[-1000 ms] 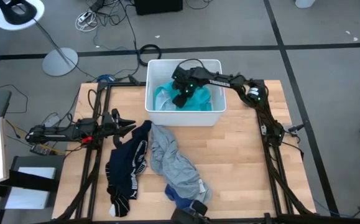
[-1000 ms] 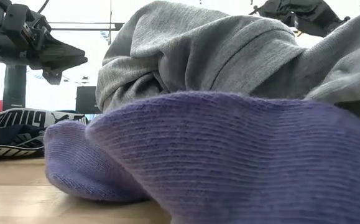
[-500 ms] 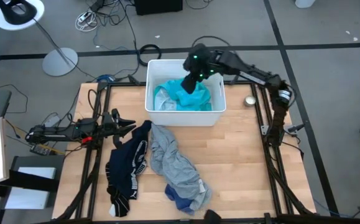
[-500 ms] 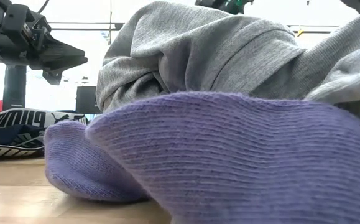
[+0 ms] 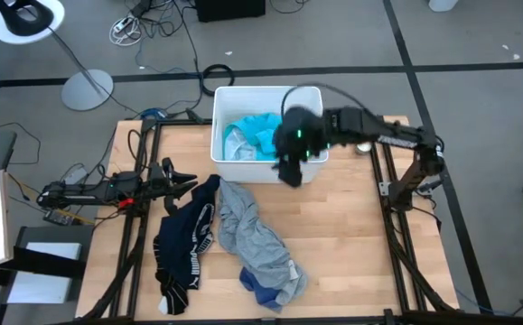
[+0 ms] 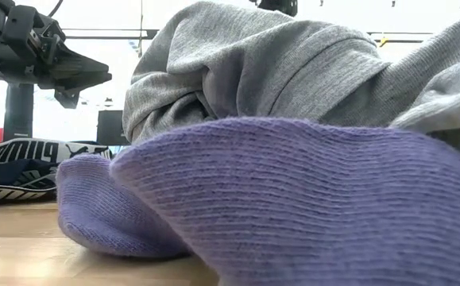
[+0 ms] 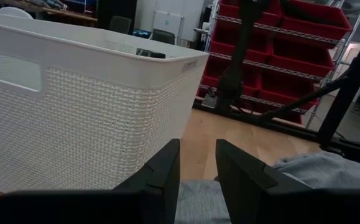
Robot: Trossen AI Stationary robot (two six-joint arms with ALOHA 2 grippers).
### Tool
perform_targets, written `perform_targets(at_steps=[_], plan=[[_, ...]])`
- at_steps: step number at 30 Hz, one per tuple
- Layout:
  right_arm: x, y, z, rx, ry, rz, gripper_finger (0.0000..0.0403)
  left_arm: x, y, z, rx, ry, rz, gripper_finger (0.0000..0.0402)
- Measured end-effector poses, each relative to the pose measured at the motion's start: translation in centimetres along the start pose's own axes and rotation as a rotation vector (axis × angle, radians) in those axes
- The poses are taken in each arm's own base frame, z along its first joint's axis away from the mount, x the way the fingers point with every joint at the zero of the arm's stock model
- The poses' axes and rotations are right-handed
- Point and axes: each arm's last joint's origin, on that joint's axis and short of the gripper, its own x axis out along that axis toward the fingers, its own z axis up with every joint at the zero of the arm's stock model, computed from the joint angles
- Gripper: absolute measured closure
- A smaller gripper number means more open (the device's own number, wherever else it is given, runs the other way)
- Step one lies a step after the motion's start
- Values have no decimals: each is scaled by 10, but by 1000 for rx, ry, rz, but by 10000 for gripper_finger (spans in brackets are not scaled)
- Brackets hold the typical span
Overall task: Sort clothes
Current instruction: Put the gray shirt into the white laundry bin
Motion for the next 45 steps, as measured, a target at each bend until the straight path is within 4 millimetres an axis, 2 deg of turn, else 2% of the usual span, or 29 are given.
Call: perform_targets(at_steps=[6,12,17,26,33,45], plan=[[19,56,-23,-87,31,9,232,0,0,0,0,0,0,294],[54,84,-47,-138,4,56,232,0,0,0,0,0,0,294],[83,92,-67,-118,-18,101,232,0,0,0,0,0,0,294],[114,107,-101,-58,-44,187,232,0,0,0,0,0,0,294],[130,109,-124,-18,-33,200,232,0,0,0,0,0,0,294],[149,105,-141,21,-27,190,246,0,0,0,0,-1,0,294]])
